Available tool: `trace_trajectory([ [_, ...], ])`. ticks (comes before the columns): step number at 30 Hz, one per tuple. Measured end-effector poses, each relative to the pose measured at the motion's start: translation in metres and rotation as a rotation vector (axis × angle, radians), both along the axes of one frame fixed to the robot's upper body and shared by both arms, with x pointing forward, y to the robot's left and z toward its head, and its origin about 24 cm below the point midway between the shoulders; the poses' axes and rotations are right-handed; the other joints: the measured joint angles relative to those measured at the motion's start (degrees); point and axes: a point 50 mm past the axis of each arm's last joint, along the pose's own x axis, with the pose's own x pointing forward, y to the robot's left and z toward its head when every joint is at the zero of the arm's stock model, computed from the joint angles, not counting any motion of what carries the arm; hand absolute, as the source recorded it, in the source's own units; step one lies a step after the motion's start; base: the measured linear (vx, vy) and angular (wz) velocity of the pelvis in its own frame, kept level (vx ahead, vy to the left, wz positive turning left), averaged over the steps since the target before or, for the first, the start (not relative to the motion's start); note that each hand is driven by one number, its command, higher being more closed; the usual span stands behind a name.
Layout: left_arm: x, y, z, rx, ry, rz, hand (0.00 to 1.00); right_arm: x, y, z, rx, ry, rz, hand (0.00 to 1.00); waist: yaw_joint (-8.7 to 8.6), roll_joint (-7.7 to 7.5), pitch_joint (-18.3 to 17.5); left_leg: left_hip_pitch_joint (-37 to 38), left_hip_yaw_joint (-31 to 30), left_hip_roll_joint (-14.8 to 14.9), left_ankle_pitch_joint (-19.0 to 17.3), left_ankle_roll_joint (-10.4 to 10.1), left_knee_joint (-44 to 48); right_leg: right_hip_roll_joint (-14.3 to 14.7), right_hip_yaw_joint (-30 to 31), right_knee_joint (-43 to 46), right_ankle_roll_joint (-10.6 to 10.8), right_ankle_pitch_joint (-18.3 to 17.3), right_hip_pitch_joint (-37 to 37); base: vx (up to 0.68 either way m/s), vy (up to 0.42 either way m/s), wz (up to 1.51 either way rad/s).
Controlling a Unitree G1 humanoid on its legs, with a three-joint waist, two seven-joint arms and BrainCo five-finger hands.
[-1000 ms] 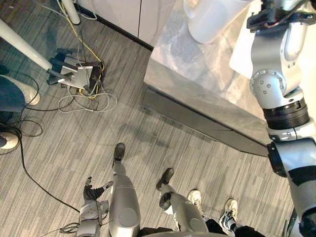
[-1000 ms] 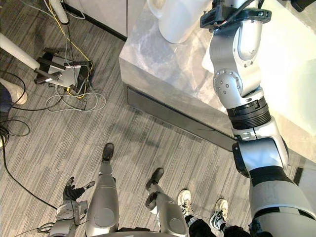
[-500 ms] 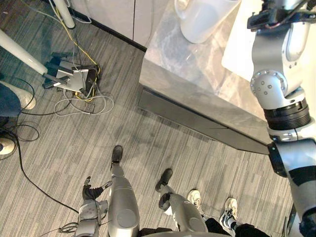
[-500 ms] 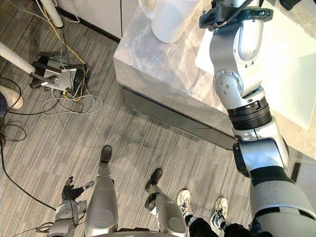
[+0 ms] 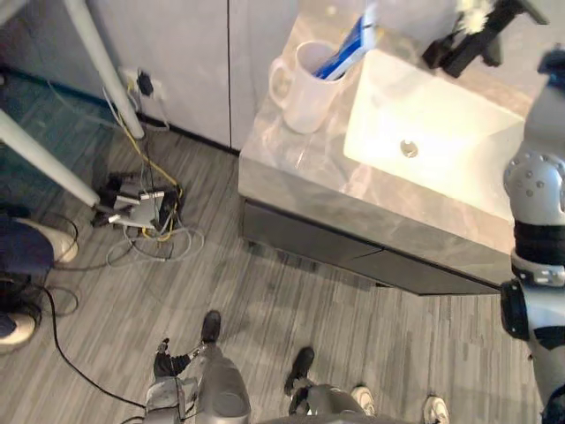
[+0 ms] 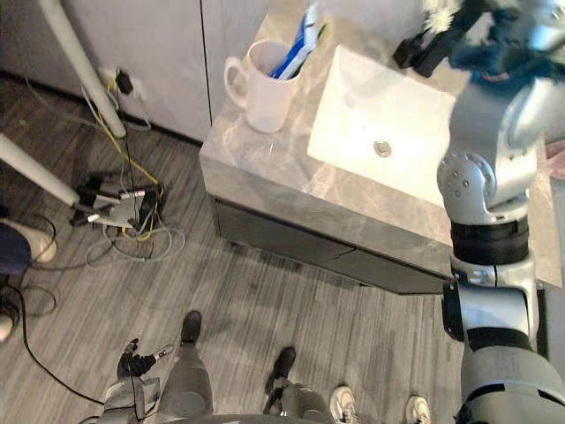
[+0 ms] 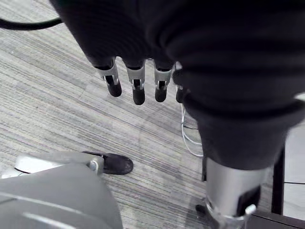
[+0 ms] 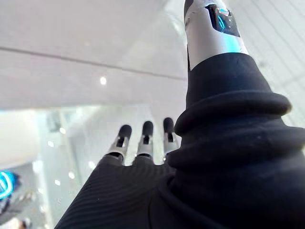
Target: Organize washtable
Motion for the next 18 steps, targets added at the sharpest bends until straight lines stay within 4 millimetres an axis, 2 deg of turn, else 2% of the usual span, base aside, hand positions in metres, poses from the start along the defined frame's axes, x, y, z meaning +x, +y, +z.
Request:
trace_trajectory([
  [2, -0.007, -0.001, -0.002, -0.006, 0.019, 0.006, 0.00, -0.004, -0.020, -0.021, 0.074, 0.052, -0.072, 0.00, -0.94, 0.58, -0.9, 0.9, 0.5, 0.0, 0.0, 0.0, 0.0, 0.0, 0.4, -0.1, 0.0, -0.1, 0.6, -0.01, 0.001, -0.12],
  [4, -0.018, 0.001, -0.007, -0.016, 0.056, 0.035, 0.00, -0.014, -0.048, -0.055, 0.200, 0.111, -0.162, 0.00, -2.45, 1.41, -2.8, 1.2, 0.9, 0.0, 0.0, 0.0, -0.1, 0.0, 0.7, -0.1, 0.0, -0.2, 0.6, 0.00, -0.004, -0.11],
  [6, -0.026, 0.001, -0.011, -0.030, 0.089, 0.048, 0.00, -0.039, -0.080, -0.104, 0.383, 0.189, -0.299, 0.00, -3.24, 1.99, -4.1, 1.6, 1.5, 0.1, 0.0, 0.0, -0.1, -0.1, 1.3, -0.2, 0.1, -0.2, 0.7, 0.00, -0.004, -0.12],
  [7, -0.028, 0.001, -0.012, -0.032, 0.098, 0.053, 0.00, -0.045, -0.087, -0.120, 0.442, 0.215, -0.337, 0.00, -3.85, 2.11, -4.5, 1.6, 1.6, 0.1, 0.0, 0.0, -0.1, -0.1, 1.4, -0.2, 0.1, -0.2, 0.7, 0.00, -0.005, -0.09],
  [8, -0.034, 0.003, -0.013, -0.036, 0.115, 0.073, 0.00, -0.057, -0.097, -0.148, 0.549, 0.271, -0.406, 0.00, -4.35, 2.34, -5.2, 1.8, 1.9, 0.1, -0.1, 0.0, -0.1, -0.1, 1.8, -0.3, 0.0, -0.2, 0.6, 0.00, -0.004, -0.11],
  [9, -0.036, 0.003, -0.014, -0.039, 0.121, 0.081, 0.00, -0.062, -0.101, -0.162, 0.597, 0.307, -0.445, 0.00, -4.50, 2.40, -5.3, 2.2, 2.3, 0.1, -0.1, 0.0, -0.1, -0.1, 2.0, -0.4, 0.0, -0.2, 0.7, -0.02, -0.004, -0.17],
  [10, -0.041, 0.002, -0.015, -0.043, 0.131, 0.094, 0.00, -0.071, -0.107, -0.192, 0.679, 0.406, -0.518, 0.00, -5.34, 2.56, -5.5, 2.8, 2.7, 0.1, -0.2, 0.0, -0.1, -0.1, 2.3, -0.6, 0.0, -0.2, 0.9, -0.02, -0.005, -0.15],
  [11, -0.044, 0.000, -0.017, -0.050, 0.144, 0.096, 0.00, -0.083, -0.110, -0.224, 0.743, 0.536, -0.600, 0.00, -5.74, 2.81, -6.0, 3.1, 2.9, 0.0, -0.5, -0.2, -0.1, -0.1, 2.4, -1.1, 0.0, -0.1, 1.2, -0.02, -0.006, -0.11],
  [12, -0.045, -0.001, -0.017, -0.053, 0.145, 0.097, 0.00, -0.089, -0.111, -0.240, 0.767, 0.607, -0.639, 0.00, -5.81, 2.93, -6.0, 3.3, 3.0, -0.1, -0.7, -0.2, -0.1, -0.2, 2.5, -1.4, 0.0, -0.1, 1.5, 0.00, -0.004, -0.08],
  [13, -0.045, -0.001, -0.017, -0.056, 0.147, 0.099, 0.00, -0.103, -0.111, -0.272, 0.825, 0.756, -0.706, 0.00, -5.81, 3.41, -6.5, 3.6, 3.3, -0.2, -0.9, -0.1, -0.1, -0.3, 2.7, -1.5, 0.1, -0.2, 1.7, 0.00, -0.001, -0.07],
  [14, -0.046, -0.005, -0.018, -0.068, 0.147, 0.101, 0.00, -0.116, -0.107, -0.302, 0.874, 0.899, -0.753, 0.00, -5.79, 4.07, -7.1, 3.8, 3.4, -0.3, -1.0, 0.0, -0.1, -0.4, 2.8, -1.5, 0.2, -0.2, 1.8, 0.00, 0.001, -0.07],
  [15, -0.046, -0.008, -0.019, -0.077, 0.146, 0.105, 0.00, -0.122, -0.105, -0.316, 0.895, 0.975, -0.772, 0.00, -5.76, 4.39, -7.3, 3.9, 3.6, -0.3, -1.1, 0.0, -0.1, -0.5, 2.9, -1.5, 0.2, -0.2, 1.9, 0.01, 0.006, -0.09],
  [17, -0.050, -0.012, -0.021, -0.107, 0.141, 0.132, 0.00, -0.145, -0.089, -0.375, 0.947, 1.330, -0.819, 0.00, -5.58, 5.58, -7.9, 5.3, 4.3, -0.6, -1.5, -0.1, -0.1, -0.8, 3.5, -1.4, 0.2, -0.2, 2.8, 0.01, 0.008, -0.10],
  [18, -0.051, -0.013, -0.021, -0.110, 0.144, 0.133, 0.00, -0.150, -0.084, -0.388, 0.948, 1.426, -0.825, 0.00, -5.60, 5.91, -8.1, 5.5, 4.4, -0.7, -1.6, 0.0, -0.1, -0.9, 3.5, -1.4, 0.2, -0.3, 3.0, 0.01, 0.006, -0.04],
])
